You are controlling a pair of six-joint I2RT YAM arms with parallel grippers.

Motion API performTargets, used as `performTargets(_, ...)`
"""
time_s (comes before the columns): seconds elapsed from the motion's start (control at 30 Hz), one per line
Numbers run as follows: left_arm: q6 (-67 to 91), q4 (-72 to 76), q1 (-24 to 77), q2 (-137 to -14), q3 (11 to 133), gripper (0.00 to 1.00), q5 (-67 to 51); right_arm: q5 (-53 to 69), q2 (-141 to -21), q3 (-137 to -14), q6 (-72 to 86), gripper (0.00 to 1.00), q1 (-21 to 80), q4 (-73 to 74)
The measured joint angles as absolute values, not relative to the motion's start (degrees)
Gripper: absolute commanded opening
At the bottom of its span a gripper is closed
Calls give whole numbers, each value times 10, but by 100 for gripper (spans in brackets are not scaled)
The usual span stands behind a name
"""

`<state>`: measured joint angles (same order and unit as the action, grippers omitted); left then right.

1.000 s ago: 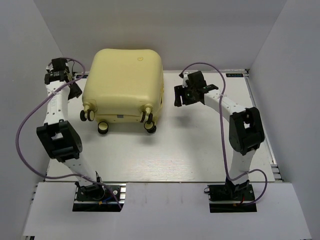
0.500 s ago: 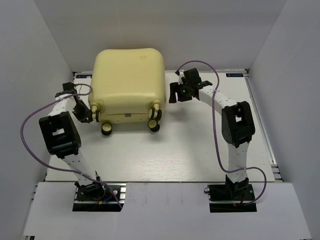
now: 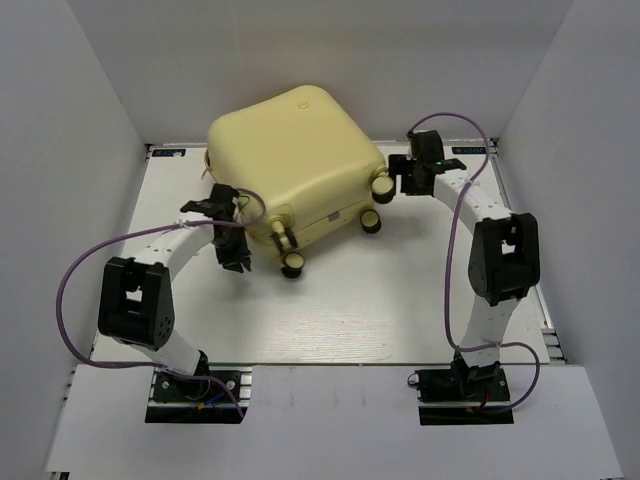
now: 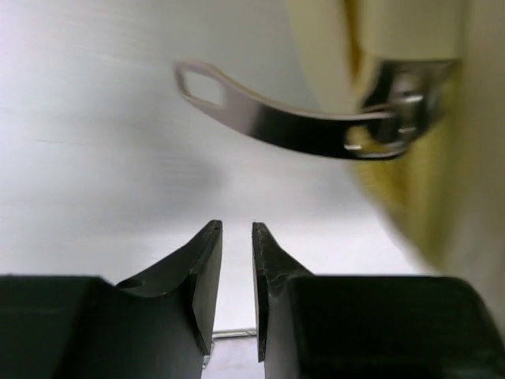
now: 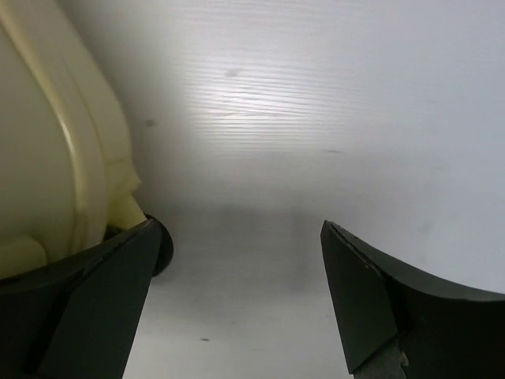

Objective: Pack the luggage

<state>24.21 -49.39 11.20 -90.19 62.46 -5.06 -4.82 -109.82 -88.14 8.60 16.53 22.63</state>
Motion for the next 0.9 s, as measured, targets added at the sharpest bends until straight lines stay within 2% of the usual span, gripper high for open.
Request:
performTargets(0.17,254,-494,234,-901,623,33,-95,-197,-1080,-881,90,90,104,248)
performTargets(0.3,203,-504,347,-905,636,34,-167,-276,-1079,-898,97,90,46,274)
performTargets(0.37,168,-501,385,-907,656,41,-190,-295,-1070,-903,95,90,25,291)
performTargets(0.43,141,-489,397,-899,677,55,-194,-303,-1048,-902,85,90,15,311)
performTargets(0.47,133,-480,385,-889,682,76,-186,-303,-1031,-897,81,90,15,321)
performTargets(0.53,130,-467,334,-852,679,86,-153,-300,-993,-882,74,90,19,334)
performTargets(0.73,161,-450,122,-799,691,85,-80,-242,-901,-841,69,90,21,368)
performTargets(0.9,193,-440,-3,-930,813,76,-77,-212,-877,-811,71,90,24,382)
